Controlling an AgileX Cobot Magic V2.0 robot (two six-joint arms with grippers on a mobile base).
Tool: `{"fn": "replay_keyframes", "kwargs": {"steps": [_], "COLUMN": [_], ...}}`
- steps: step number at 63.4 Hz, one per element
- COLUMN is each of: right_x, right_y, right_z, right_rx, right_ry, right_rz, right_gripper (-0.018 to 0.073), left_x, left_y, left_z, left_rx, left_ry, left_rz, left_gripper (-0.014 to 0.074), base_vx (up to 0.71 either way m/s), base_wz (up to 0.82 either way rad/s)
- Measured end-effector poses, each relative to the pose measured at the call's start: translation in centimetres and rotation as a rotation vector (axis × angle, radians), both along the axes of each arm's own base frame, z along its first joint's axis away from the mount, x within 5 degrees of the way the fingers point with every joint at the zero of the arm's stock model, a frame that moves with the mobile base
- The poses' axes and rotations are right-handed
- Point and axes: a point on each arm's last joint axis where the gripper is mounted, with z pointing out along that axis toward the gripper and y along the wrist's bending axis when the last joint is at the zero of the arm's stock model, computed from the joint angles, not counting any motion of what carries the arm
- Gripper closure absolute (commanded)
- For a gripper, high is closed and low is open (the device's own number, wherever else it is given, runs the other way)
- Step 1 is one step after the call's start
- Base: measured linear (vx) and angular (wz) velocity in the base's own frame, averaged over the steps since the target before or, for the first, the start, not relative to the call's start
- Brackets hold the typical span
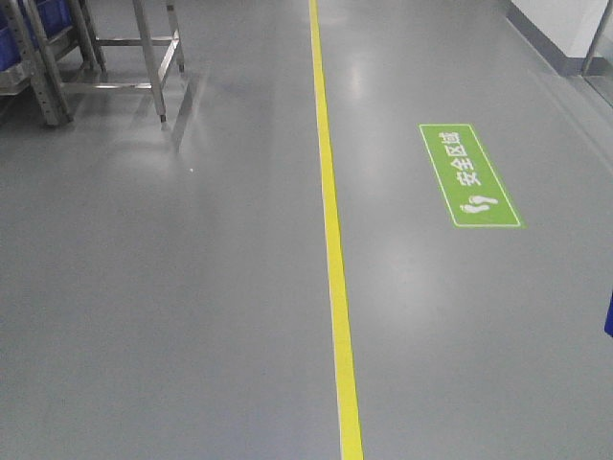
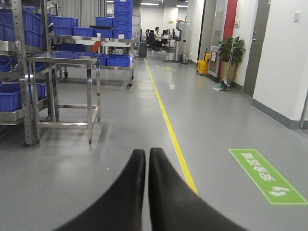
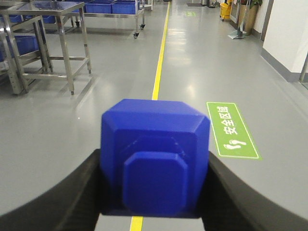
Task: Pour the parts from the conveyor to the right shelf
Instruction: 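Drive along the yellow-lined aisle holding the block in the right gripper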
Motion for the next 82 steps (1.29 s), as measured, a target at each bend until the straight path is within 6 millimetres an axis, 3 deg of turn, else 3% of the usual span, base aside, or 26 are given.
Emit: {"fn": "replay_keyframes", "kwargs": {"steps": [82], "right_x": [0.0], "right_y": [0.0], "right_z": [-0.01], "right_rx": [0.0], "right_ry": [0.001], "right_rz": [0.0], "right_gripper": [0.0567], "left_x": [0.0], "left_y": [0.0], "left_z": [-0.01], "left_rx": [0.0], "left_ry": [0.001], "left_rz": [0.0], "left_gripper": [0.0602], "base_vx": [0.74], "base_wz": [-0.03]}}
